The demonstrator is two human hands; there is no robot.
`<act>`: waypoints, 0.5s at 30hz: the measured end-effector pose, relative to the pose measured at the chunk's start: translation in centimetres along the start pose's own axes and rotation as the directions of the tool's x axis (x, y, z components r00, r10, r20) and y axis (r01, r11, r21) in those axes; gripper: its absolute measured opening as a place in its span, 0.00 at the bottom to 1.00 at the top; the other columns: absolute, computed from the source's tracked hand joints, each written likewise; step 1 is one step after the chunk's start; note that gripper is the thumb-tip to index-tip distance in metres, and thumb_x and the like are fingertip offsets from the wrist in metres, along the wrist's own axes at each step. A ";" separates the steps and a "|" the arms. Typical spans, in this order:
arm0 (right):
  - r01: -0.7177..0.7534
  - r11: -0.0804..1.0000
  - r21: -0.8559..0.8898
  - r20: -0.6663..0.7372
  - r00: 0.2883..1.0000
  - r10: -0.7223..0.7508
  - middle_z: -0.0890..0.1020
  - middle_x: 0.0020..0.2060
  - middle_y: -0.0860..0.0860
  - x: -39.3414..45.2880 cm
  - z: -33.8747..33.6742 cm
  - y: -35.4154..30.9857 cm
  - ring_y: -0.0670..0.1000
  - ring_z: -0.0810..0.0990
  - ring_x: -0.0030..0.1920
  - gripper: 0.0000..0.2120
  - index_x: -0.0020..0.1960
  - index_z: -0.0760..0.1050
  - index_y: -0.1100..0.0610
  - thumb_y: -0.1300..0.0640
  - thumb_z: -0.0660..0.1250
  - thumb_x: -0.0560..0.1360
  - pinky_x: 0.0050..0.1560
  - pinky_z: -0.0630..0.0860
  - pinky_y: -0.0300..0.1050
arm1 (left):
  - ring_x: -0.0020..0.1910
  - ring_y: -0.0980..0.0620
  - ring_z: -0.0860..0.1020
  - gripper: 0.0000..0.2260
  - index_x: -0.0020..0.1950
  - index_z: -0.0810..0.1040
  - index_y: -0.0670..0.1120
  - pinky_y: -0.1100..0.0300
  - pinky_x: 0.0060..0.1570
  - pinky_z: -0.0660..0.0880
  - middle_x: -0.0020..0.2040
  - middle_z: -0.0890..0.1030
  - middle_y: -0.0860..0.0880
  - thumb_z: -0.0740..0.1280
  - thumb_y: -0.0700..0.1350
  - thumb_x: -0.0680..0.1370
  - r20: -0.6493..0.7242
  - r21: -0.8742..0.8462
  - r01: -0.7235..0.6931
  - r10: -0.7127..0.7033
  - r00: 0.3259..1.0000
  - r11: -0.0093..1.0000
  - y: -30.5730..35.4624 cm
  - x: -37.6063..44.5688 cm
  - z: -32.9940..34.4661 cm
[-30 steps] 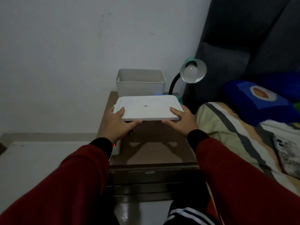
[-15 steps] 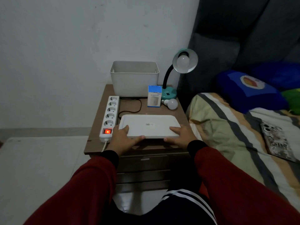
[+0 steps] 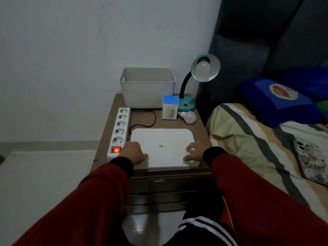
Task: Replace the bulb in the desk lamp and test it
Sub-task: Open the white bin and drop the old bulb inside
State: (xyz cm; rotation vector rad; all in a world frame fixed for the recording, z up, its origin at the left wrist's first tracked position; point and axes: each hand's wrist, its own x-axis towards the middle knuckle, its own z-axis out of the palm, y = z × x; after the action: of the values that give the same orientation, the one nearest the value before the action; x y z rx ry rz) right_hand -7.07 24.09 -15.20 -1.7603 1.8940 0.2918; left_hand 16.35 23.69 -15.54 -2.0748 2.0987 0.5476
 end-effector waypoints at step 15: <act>0.134 0.930 0.342 -0.482 0.875 0.051 0.67 0.68 0.59 9.2 -7.5 -0.1 0.58 0.70 0.66 0.29 0.69 0.68 0.54 0.56 0.72 0.70 0.67 0.67 0.46 | 0.59 0.44 0.76 0.20 0.57 0.77 0.38 0.58 0.58 0.73 0.59 0.79 0.41 0.65 0.53 0.76 -0.062 0.122 -0.026 0.033 0.998 0.992 3.7 11.2 -9.4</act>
State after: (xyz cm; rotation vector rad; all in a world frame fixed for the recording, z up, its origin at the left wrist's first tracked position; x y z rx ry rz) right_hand -8.81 12.44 -13.62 -1.7101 2.0636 -0.5466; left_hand 13.66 9.84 -10.17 -2.0235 2.1432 0.3525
